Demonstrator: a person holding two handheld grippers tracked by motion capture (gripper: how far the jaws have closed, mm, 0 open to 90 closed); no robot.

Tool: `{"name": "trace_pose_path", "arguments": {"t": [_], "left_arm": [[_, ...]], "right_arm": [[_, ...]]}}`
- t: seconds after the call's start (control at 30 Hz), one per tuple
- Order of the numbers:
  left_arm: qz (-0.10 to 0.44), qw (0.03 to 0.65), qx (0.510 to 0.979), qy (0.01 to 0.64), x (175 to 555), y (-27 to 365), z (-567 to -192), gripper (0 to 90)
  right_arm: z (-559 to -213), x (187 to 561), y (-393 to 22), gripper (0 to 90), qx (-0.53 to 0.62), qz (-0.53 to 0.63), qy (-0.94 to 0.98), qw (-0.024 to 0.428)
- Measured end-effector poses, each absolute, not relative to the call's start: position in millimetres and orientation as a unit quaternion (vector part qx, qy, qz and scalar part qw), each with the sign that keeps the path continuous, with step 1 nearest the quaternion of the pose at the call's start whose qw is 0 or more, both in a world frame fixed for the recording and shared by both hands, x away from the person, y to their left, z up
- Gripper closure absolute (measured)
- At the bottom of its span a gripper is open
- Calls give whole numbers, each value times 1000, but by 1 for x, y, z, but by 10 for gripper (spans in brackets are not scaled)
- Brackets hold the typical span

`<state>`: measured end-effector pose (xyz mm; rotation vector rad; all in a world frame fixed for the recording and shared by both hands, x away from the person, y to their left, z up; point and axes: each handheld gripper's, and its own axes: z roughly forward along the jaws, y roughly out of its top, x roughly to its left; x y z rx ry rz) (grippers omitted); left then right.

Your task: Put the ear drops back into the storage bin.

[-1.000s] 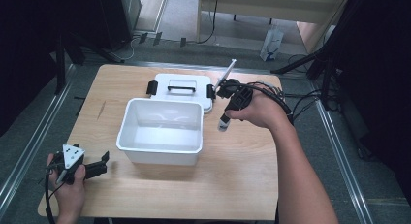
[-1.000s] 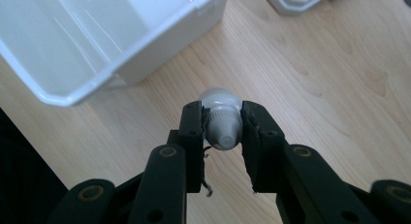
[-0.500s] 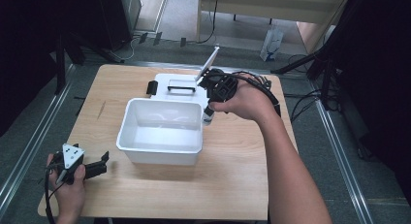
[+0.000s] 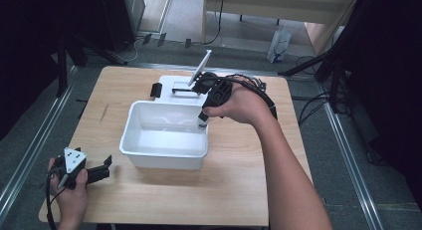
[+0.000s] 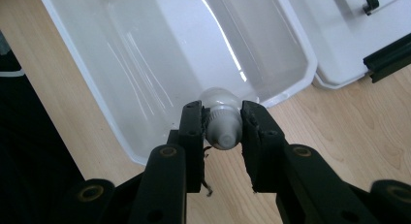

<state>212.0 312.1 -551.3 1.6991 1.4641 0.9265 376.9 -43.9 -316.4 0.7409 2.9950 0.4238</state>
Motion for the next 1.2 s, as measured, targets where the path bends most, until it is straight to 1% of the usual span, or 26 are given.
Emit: {"name": "trace_pose_path", "arguments": {"t": [0.2, 0.6, 1.2], "left_arm": [[357, 350, 656, 565, 212, 312, -551, 0], [357, 350, 656, 565, 212, 313, -551, 0], [356, 352, 655, 566, 212, 313, -551, 0]], "right_arm": [[-319, 376, -34, 717, 226, 133, 965, 13], [-338, 376, -27, 716, 201, 109, 973, 23], [-379, 375, -18, 715, 119, 68, 989, 64]]}}
